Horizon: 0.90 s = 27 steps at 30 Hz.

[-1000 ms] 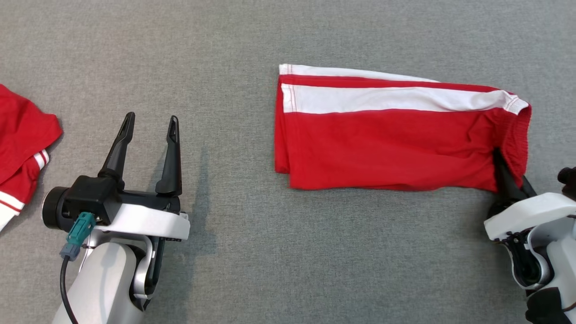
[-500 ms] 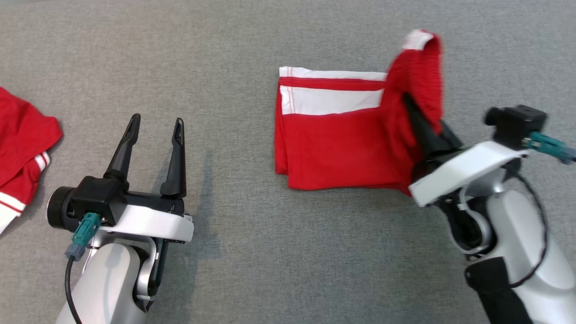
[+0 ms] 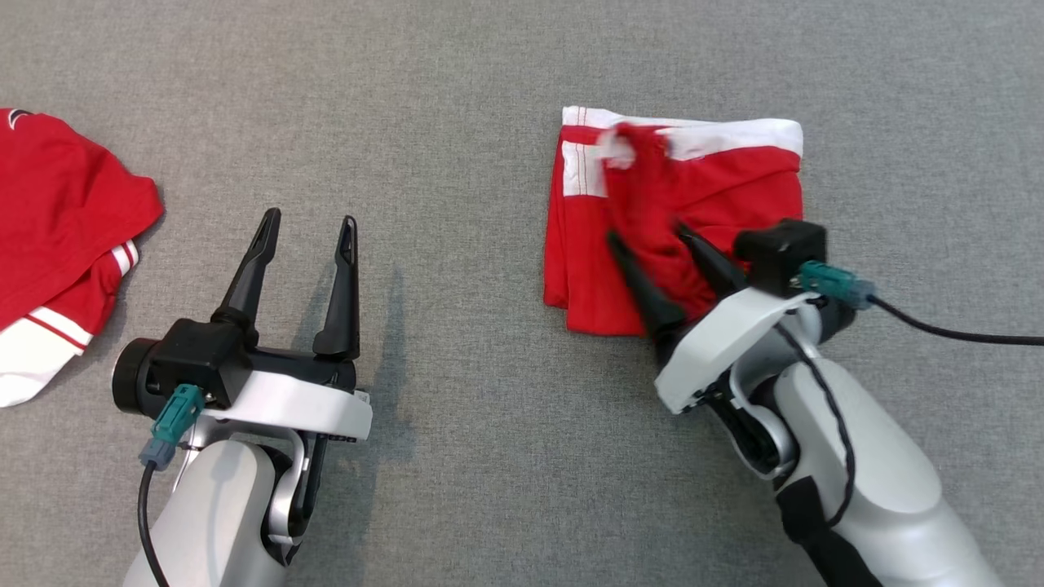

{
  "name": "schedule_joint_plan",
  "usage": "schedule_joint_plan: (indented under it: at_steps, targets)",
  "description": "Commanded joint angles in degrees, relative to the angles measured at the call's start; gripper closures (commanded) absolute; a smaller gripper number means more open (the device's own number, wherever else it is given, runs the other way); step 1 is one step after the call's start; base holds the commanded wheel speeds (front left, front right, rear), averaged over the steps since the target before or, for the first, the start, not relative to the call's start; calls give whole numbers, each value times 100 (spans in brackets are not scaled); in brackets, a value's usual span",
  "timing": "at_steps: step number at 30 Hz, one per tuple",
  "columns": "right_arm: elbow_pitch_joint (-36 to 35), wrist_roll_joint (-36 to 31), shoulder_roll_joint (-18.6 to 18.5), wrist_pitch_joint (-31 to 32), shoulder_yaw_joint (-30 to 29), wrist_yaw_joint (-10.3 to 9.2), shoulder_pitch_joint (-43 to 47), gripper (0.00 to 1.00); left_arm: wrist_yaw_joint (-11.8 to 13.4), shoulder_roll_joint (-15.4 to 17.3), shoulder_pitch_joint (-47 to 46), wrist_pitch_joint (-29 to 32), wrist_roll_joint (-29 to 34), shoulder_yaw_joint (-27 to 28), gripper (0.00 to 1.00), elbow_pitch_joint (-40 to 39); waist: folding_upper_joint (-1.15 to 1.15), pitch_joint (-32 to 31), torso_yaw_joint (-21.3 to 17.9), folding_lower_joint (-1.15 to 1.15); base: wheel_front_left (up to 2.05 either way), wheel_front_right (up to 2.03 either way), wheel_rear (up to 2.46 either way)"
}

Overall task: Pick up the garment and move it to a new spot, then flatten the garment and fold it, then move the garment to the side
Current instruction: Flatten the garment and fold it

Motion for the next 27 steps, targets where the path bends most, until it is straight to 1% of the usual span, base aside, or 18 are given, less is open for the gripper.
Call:
schedule_joint_plan:
  at_steps: [1,7,9,13,16,20,21,22,27]
  targets:
    - [30,-29,-3,-89,119,1,-91,0,-36,4,-93,-28,5,20,0,6,0,20,2,0,0,0,0]
    - [28,-141,16,-286,545,1,-106,0,-39,-30,-104,-30,62,65,0,-3,0,31,-46,0,0,0,0]
    - [1,-214,19,-351,566,1,-73,0,-57,-45,-99,-30,78,73,0,7,0,8,-67,0,0,0,0]
    - [-136,-285,22,-572,399,1,69,0,-89,-58,-16,-31,91,101,0,43,0,-106,-127,0,0,0,0]
    - [-387,-394,21,-853,77,1,270,0,-72,-46,115,-27,65,149,0,107,0,-308,-205,0,0,0,0]
    - [-759,-610,9,-1068,-467,1,610,0,-12,11,250,-22,15,222,0,144,0,-556,-305,0,0,0,0]
    - [-862,-671,-9,-1098,-623,1,712,0,8,27,287,-7,4,238,0,145,0,-614,-333,0,0,0,0]
    - [-862,-671,-9,-1098,-623,1,712,0,8,27,287,-7,4,238,0,145,0,-614,-333,0,0,0,0]
    - [-1408,-1054,-112,-1044,-1432,1,1249,0,108,142,485,78,-48,336,0,56,0,-891,-464,0,0,0,0]
